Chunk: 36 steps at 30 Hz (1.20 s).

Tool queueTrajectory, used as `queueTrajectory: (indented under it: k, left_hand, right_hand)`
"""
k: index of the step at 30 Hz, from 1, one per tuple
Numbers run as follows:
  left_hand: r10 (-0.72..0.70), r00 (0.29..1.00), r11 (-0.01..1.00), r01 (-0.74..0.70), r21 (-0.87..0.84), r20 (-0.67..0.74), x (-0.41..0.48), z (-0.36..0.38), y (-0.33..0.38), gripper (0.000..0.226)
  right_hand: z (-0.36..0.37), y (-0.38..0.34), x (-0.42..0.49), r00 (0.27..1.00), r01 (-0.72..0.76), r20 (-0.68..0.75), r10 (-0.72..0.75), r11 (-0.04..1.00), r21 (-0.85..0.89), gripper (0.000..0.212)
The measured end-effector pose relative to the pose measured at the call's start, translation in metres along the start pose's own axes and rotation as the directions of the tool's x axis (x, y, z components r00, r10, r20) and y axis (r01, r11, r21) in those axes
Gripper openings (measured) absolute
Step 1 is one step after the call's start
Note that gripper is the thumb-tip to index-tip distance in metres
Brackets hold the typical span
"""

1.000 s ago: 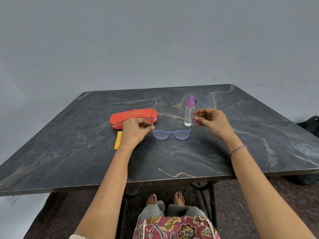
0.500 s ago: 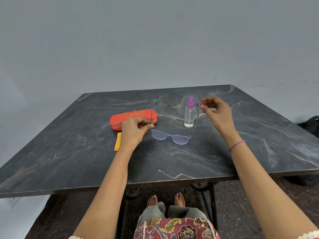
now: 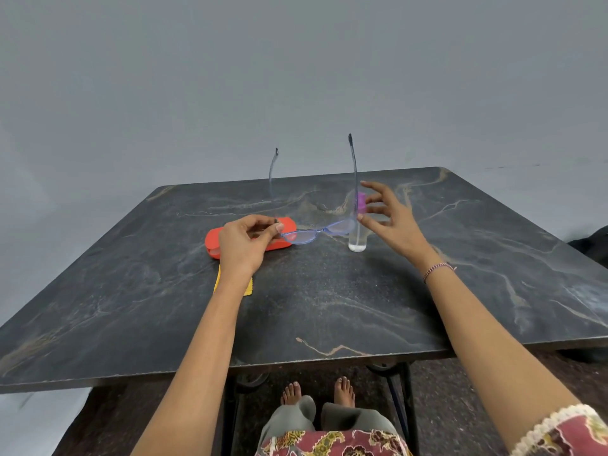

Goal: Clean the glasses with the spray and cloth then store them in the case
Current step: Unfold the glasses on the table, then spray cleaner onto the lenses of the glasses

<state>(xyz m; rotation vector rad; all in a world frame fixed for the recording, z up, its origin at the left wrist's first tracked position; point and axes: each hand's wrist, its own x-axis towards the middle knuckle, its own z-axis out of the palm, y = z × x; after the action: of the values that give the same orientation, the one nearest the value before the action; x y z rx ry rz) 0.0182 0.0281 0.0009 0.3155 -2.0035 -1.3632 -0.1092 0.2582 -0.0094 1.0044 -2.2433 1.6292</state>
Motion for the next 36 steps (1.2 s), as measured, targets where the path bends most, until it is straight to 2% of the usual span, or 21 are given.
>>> queueTrajectory:
  k: [6,11,18,22,24,25,27,29,32,36]
  left_hand:
    - [-0.016,1.000,0.992,0.018,-0.124,0.019,0.003,0.000,0.010,0.015]
    - [-0.007,0.999,0.978,-0.001,-0.210,-0.037,0.019,0.004,0.021,0.013]
    - [-0.004,0.997,0.949,-0.021,-0.314,-0.080,0.035,0.031,0.026,0.007]
    - [-0.009,0.991,0.950,-0.033,-0.309,-0.132,0.039,0.039,0.014,0.006]
    - [-0.009,0.988,0.954,-0.037,-0.298,-0.151,0.038,0.039,0.007,0.005]
    - [-0.007,0.988,0.955,-0.039,-0.295,-0.154,0.038,0.039,0.005,0.005]
    - [0.009,0.988,0.957,-0.053,-0.286,-0.155,0.037,0.038,0.003,0.005]
    - [0.038,0.987,0.959,-0.080,-0.274,-0.157,0.037,0.039,0.003,0.006]
    - [0.062,0.986,0.962,-0.101,-0.254,-0.155,0.036,0.041,0.003,0.006]
    - [0.086,0.985,0.965,-0.119,-0.235,-0.147,0.034,0.045,0.004,0.007]
  right_hand:
    - [0.009,0.003,0.000,0.997,0.072,0.039,-0.068,0.993,-0.097,0.065]
    - [0.012,0.005,0.000,0.998,0.052,0.032,-0.047,0.983,-0.178,0.078]
    - [0.013,0.003,-0.002,1.000,0.030,0.000,-0.031,0.988,-0.149,0.072]
    - [0.008,-0.004,-0.003,0.996,0.003,-0.085,-0.003,1.000,0.000,0.066]
    - [0.007,-0.009,-0.006,0.998,-0.047,-0.036,0.054,0.985,0.166,0.055]
    - [0.007,-0.012,-0.007,0.996,-0.091,0.021,0.089,0.952,0.292,0.047]
    - [0.009,-0.016,-0.006,0.976,-0.212,0.155,0.152,0.819,0.533,0.035]
    - [0.009,-0.018,-0.005,0.937,-0.342,0.296,0.186,0.667,0.662,0.035]
    - [0.010,-0.017,-0.004,0.879,-0.455,0.452,0.153,0.555,0.696,0.039]
    - [0.010,-0.018,-0.004,0.861,-0.473,0.496,0.111,0.530,0.704,0.041]
